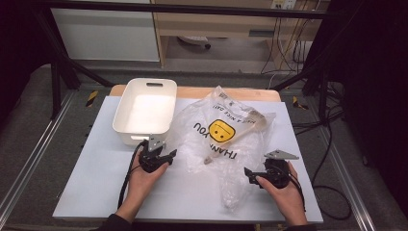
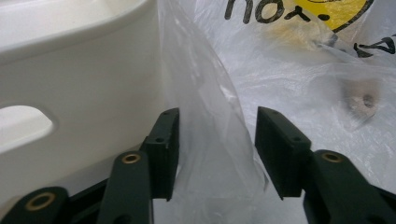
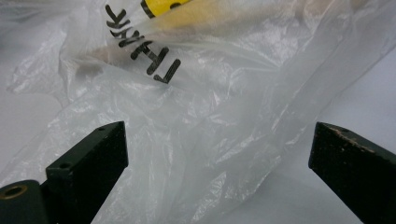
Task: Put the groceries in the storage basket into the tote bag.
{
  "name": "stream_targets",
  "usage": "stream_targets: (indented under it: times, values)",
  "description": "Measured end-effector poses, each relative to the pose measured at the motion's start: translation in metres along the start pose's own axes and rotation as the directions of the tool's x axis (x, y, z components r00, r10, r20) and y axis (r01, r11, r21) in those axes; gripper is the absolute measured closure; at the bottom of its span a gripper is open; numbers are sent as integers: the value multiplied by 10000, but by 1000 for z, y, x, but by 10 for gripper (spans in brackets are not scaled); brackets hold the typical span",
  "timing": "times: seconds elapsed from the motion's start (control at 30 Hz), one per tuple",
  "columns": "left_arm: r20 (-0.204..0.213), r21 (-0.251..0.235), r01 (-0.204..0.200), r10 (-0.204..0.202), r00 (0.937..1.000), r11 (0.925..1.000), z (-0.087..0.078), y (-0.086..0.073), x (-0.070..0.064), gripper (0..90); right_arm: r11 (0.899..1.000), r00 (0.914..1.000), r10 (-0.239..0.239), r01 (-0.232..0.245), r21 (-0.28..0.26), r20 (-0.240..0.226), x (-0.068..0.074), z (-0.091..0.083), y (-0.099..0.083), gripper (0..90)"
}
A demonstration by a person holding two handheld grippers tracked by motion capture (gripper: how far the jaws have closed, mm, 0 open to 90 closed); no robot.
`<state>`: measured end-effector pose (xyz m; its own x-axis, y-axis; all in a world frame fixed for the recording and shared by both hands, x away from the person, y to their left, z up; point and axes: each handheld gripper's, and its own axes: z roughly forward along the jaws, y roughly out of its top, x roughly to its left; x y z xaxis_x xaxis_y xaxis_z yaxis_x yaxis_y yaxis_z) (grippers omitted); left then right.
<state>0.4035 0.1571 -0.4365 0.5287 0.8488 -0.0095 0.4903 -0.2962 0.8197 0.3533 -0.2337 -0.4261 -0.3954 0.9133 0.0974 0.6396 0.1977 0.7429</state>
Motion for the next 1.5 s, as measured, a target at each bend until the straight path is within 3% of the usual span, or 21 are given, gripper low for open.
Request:
stream_targets:
  times: [0.17, 0.33, 0.5, 0.57, 0.77, 0.9, 1.2, 1.4, 1.5]
  values:
    - [95, 121, -119, 117, 9999, 9999, 0, -1, 0, 641, 9969, 10000, 54, -59, 784, 68, -1, 9, -6, 52]
    - [330, 81, -177, 174, 9993, 9998, -2, -1, -1, 729, 9927, 9995, 255, -278, 1173, 204, -4, 13, -10, 55]
    - [694, 102, -238, 231, 9973, 9997, -3, -2, -1, 822, 9866, 9997, 194, -210, 1618, 117, -2, 18, -13, 75]
    - [779, 122, -242, 231, 9967, 9996, -4, -2, -1, 833, 9852, 9999, -39, 22, 1714, 97, 2, 20, -13, 82]
    - [967, 210, -289, 268, 9950, 9994, -5, -3, -2, 855, 9841, 9975, -703, 698, 1631, -30, 13, 20, -12, 257]
    - [1107, 249, -274, 244, 9936, 9993, -6, -4, -5, 860, 9824, 9944, -1054, 1044, 1551, -19, 13, 18, -12, 464]
    - [1502, 371, -355, 296, 9882, 9987, -12, -7, -12, 863, 9816, 9909, -1282, 1328, 1374, -415, 10, 20, -9, 829]
    - [1903, 495, -457, 355, 9811, 9977, -22, -11, -21, 864, 9833, 9926, -1014, 1103, 1451, -674, -1, 16, -9, 894]
    - [2227, 560, -455, 319, 9744, 9974, -27, -14, -28, 863, 9848, 9925, -1055, 1129, 1319, -617, -8, 13, -9, 897]
